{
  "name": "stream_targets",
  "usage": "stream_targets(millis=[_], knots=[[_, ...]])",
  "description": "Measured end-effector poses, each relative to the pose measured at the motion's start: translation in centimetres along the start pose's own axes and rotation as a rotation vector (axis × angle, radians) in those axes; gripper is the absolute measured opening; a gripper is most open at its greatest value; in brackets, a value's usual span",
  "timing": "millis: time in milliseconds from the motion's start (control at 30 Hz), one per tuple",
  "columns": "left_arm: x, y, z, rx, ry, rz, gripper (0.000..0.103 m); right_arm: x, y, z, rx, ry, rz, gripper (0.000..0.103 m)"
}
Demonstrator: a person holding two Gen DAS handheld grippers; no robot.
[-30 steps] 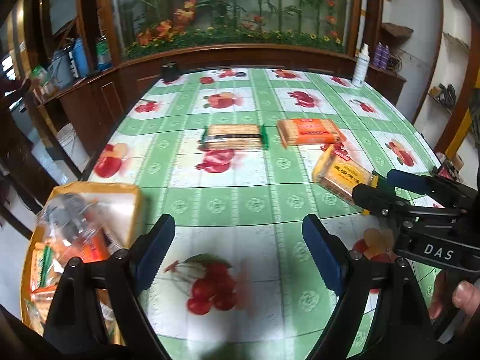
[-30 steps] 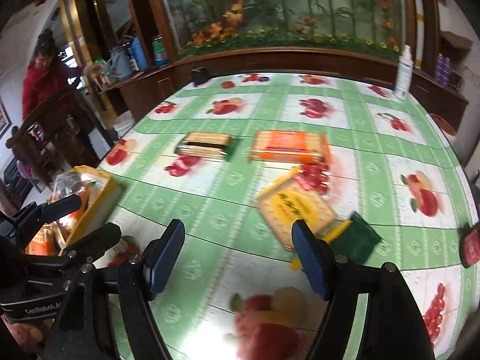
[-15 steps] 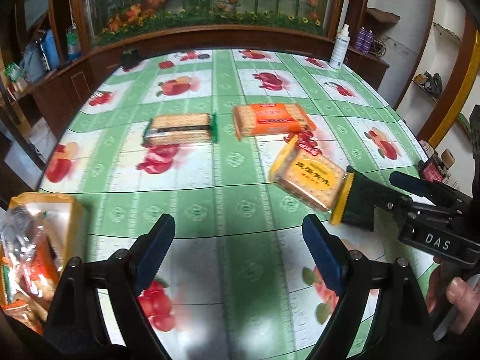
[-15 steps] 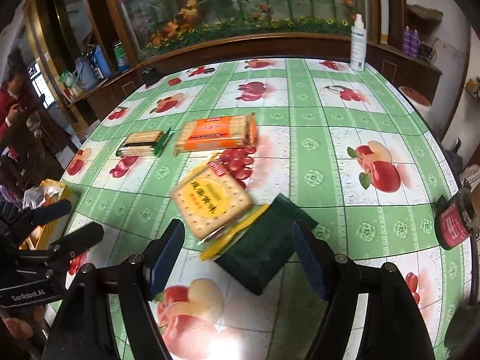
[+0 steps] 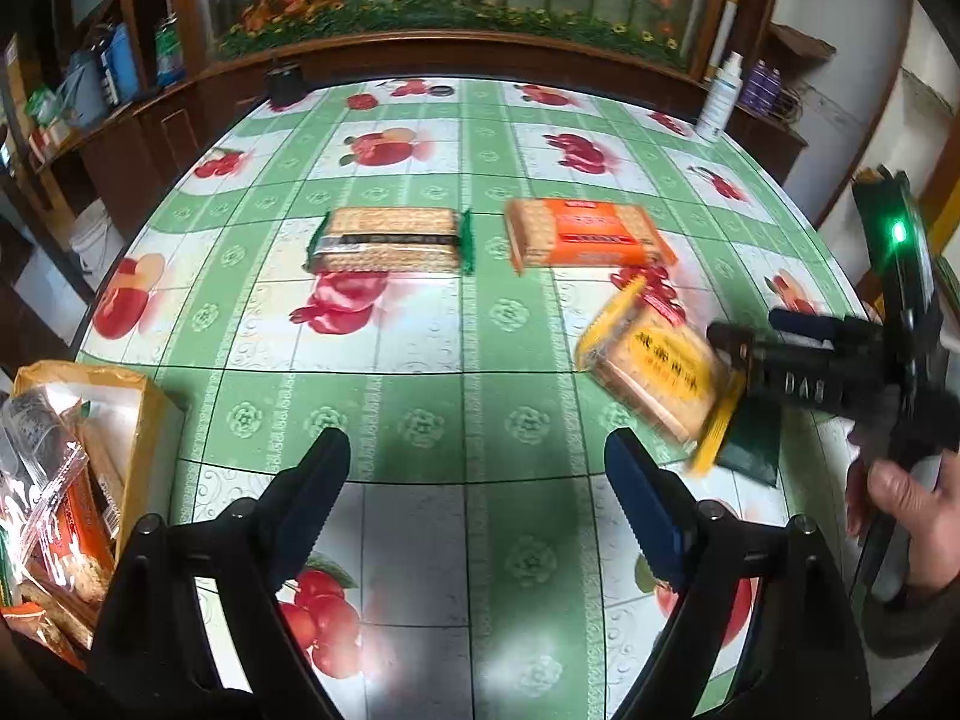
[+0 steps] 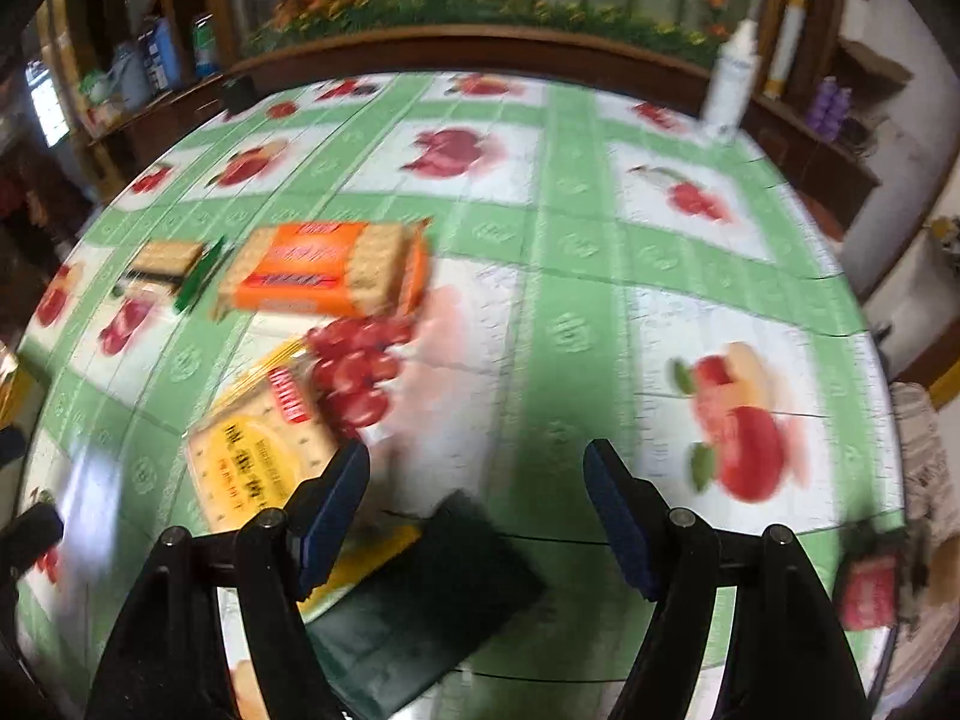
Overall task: Organize snacks
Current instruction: 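Grasp the yellow biscuit pack with the left gripper while the right grasps the dark green pack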
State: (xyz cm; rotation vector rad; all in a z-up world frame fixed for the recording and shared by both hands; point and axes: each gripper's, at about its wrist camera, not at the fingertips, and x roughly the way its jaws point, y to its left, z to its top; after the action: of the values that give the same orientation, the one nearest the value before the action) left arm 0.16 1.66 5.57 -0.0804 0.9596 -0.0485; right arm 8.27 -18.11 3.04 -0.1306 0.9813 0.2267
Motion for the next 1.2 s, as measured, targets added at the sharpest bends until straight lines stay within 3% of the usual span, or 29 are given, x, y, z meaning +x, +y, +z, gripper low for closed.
stream_targets(millis=[200, 367, 567, 800, 833, 867, 933, 1100, 1200], knots=[[0.8, -0.2, 0.7, -0.036, 0.022, -0.031, 0.087, -1.0, 3.4, -1.6, -0.084, 0.011, 0.102, 0.074], [1.7, -2.4, 1.2, -0.012, 0.056, -0.082, 0.087, -3.8, 1.4, -2.4, 0.023, -0.057, 0.099, 0.074], [3.4, -4.6, 1.6, -0.009, 0.101, -0.121, 0.087, -5.1, -1.9, -4.0, 0.174, -0.076, 0.130, 0.078], [5.4, -5.9, 1.8, 0.022, 0.123, -0.109, 0.086, -4.8, -3.3, -5.2, 0.238, -0.057, 0.129, 0.078], [5.5, -5.8, 1.7, 0.023, 0.125, -0.111, 0.082, -5.0, -3.2, -5.1, 0.238, -0.059, 0.132, 0.078], [5.7, -5.6, 1.7, 0.029, 0.127, -0.098, 0.069, -5.1, -3.1, -5.2, 0.236, -0.061, 0.139, 0.078], [5.7, -5.1, 1.6, 0.029, 0.122, -0.123, 0.069, -5.3, -2.7, -5.3, 0.225, -0.058, 0.139, 0.078], [5.3, -4.1, 1.3, 0.041, 0.104, -0.100, 0.069, -4.3, -1.2, -5.6, 0.226, -0.005, 0.138, 0.078], [4.8, -3.0, 0.9, 0.022, 0.096, -0.102, 0.069, -3.1, -0.1, -5.4, 0.198, 0.033, 0.058, 0.078]])
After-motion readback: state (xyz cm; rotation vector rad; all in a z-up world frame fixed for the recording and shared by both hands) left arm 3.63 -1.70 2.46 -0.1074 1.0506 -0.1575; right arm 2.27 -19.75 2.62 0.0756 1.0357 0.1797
